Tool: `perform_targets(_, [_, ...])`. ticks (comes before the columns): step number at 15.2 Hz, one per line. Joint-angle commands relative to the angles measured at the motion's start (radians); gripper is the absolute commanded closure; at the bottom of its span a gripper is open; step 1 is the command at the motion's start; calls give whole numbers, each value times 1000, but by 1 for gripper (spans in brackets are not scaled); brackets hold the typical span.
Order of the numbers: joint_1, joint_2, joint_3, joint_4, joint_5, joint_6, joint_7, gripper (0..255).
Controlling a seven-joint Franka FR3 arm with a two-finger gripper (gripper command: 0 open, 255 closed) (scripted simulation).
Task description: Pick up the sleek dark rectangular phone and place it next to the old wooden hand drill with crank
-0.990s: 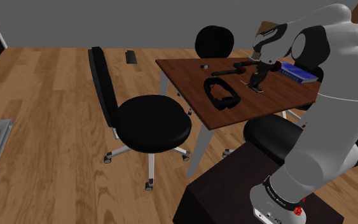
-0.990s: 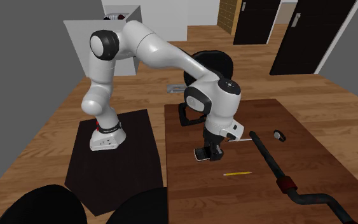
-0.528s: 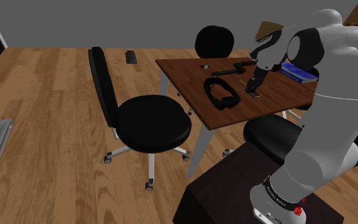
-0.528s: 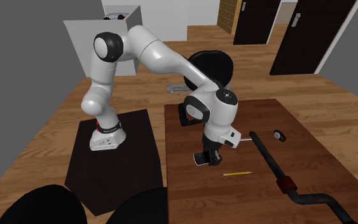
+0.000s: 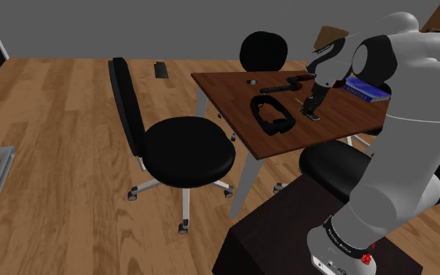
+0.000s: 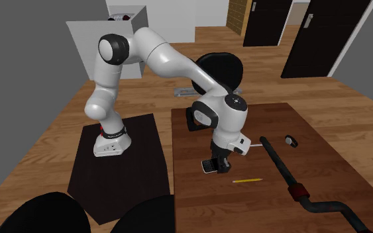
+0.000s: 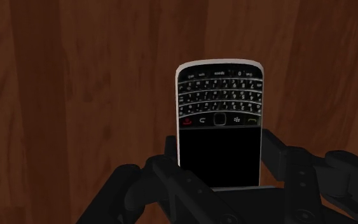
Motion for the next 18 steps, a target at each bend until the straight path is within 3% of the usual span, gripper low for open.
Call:
perform_targets(1, [0,0,0,0,0,0,0,0])
perform_targets(6, [0,0,0,0,0,0,0,0])
perform_targets(10, [6,-45,-19,71,-37,-107,24,0])
perform_targets(18, [6,-45,-19,71,-37,-107,24,0])
